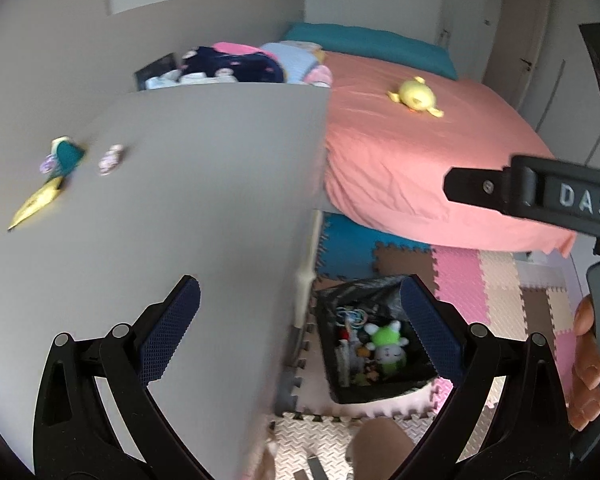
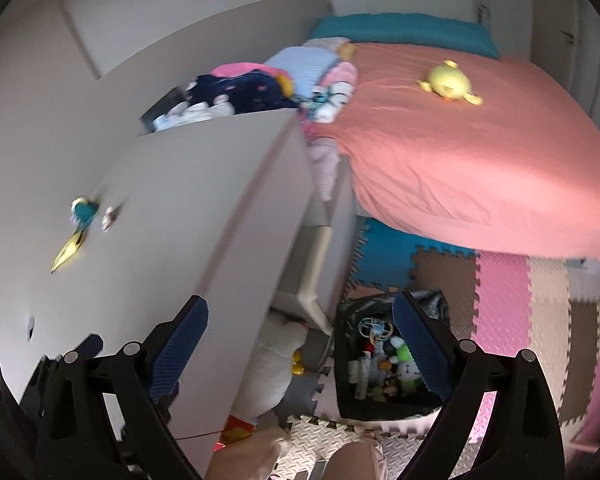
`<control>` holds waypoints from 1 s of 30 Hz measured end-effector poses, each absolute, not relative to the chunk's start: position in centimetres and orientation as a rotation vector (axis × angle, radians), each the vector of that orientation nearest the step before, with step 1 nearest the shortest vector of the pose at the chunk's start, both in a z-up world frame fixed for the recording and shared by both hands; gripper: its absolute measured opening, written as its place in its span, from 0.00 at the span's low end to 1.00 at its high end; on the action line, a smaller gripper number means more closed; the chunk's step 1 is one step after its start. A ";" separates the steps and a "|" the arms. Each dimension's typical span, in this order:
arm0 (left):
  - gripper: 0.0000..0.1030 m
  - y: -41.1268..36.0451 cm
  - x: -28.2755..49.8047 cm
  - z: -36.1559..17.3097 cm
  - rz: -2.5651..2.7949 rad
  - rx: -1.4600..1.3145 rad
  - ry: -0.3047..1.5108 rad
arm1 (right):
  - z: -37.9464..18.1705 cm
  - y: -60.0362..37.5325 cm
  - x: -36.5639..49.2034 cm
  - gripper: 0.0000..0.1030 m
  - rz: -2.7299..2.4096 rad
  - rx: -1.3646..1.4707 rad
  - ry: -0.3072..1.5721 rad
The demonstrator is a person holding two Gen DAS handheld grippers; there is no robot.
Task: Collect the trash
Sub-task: 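Move both tools back over the desk toward the yellow packet and knot toy, then grasp the lavender knot toy with the right tool while the left tool grasps the yellow packet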
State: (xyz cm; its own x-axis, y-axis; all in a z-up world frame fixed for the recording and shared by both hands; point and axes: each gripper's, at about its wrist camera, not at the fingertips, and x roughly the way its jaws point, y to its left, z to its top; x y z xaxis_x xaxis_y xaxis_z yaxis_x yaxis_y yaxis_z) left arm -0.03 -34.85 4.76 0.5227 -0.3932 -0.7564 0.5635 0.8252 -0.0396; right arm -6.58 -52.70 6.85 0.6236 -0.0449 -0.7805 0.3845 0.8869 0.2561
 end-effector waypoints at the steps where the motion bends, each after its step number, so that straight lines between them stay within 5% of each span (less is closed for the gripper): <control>1: 0.94 -33.9 0.5 4.9 -0.565 0.214 0.845 | 7.0 -51.9 -5.9 0.91 -0.244 0.414 0.872; 30: 0.94 -13.1 17.1 4.1 -0.357 0.158 0.919 | 5.4 -34.4 11.9 0.91 -0.008 0.296 0.994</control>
State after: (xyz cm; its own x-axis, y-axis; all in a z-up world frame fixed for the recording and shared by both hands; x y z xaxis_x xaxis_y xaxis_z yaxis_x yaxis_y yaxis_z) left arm 17.12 -13.14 4.11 0.5533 -0.2336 -0.7996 0.3670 0.9300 -0.0177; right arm 11.90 -34.37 5.37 0.5485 0.1275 -0.8264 0.1413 0.9600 0.2419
